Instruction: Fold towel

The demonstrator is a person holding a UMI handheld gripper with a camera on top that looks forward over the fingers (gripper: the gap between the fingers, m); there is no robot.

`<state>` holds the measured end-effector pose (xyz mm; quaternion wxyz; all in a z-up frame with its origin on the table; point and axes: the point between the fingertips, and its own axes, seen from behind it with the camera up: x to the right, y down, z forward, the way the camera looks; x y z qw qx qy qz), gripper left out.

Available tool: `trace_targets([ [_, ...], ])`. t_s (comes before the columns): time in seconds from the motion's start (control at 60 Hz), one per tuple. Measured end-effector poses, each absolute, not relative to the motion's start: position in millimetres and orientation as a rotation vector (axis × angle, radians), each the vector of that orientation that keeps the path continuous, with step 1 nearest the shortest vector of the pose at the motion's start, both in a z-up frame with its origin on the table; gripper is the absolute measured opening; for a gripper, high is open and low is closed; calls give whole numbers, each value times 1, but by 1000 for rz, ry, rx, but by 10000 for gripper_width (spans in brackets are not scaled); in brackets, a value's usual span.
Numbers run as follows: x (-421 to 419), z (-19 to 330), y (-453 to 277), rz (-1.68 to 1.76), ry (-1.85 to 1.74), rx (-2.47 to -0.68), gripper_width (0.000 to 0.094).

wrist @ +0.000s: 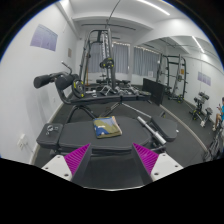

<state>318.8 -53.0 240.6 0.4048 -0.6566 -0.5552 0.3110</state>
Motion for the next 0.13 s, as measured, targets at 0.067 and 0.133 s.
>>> trace_targets([
  [0.067,330,243,-55,787,-1401,-1649,851],
  [0.133,337,245,-62,799,-1412,-1641,853],
])
